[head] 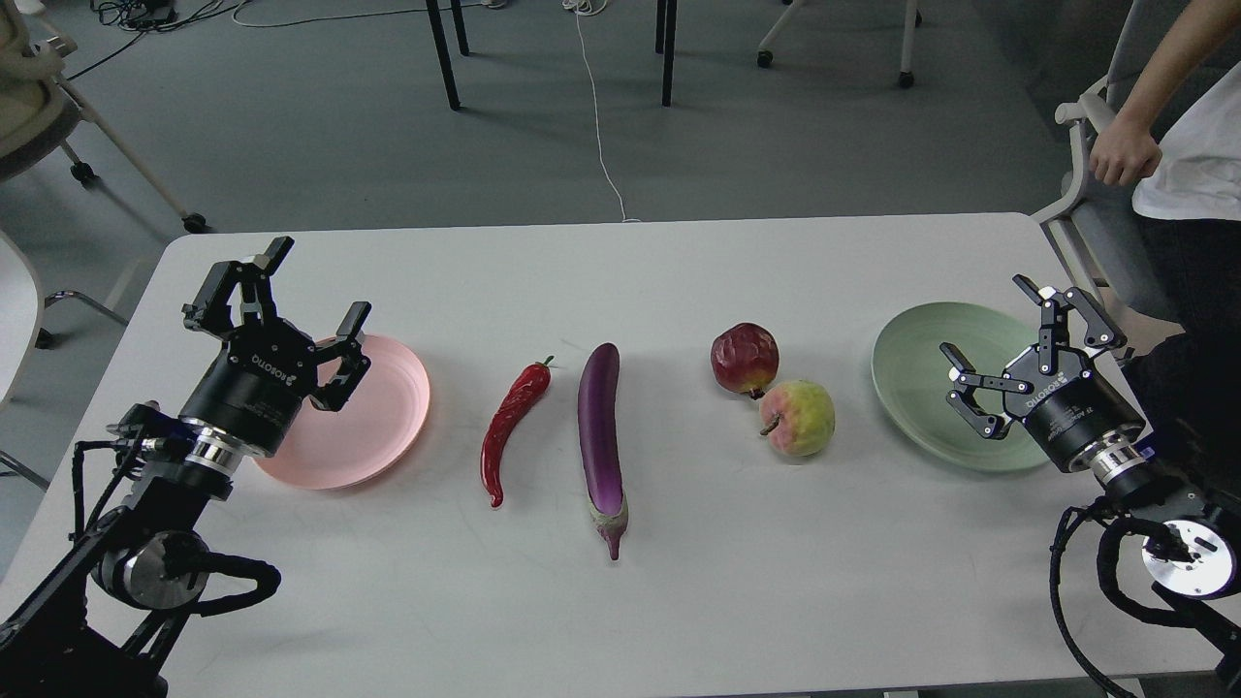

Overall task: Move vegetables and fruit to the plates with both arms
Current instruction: 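Move the right gripper toward the yellow-pink peach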

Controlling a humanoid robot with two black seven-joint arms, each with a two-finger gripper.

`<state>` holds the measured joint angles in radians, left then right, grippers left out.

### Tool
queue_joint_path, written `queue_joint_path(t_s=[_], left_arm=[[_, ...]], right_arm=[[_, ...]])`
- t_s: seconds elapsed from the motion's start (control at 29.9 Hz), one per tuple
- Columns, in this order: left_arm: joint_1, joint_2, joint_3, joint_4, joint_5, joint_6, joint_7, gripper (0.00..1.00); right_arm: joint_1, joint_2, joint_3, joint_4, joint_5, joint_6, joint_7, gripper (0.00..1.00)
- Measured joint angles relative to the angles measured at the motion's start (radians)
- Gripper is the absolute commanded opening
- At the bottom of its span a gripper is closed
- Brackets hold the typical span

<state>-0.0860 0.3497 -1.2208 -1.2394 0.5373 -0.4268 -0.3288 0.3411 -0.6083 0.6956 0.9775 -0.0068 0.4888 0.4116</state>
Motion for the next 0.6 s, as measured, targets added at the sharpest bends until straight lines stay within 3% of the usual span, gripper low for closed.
queue_joint_path(t_s=[0.27, 0.6], left_arm=[[0.002, 0.000, -0.001, -0.003, -0.009, 0.000, 0.009, 0.98], [-0.018, 0.072, 0.007, 0.010, -0.006, -0.053, -0.005, 0.98]], right_arm=[[0.015, -0.030, -0.002, 0.005, -0.053, 0.000, 0.003, 0.99], [0.247, -0.179, -0.022, 0.159, -0.692, 0.000, 0.024, 0.99]])
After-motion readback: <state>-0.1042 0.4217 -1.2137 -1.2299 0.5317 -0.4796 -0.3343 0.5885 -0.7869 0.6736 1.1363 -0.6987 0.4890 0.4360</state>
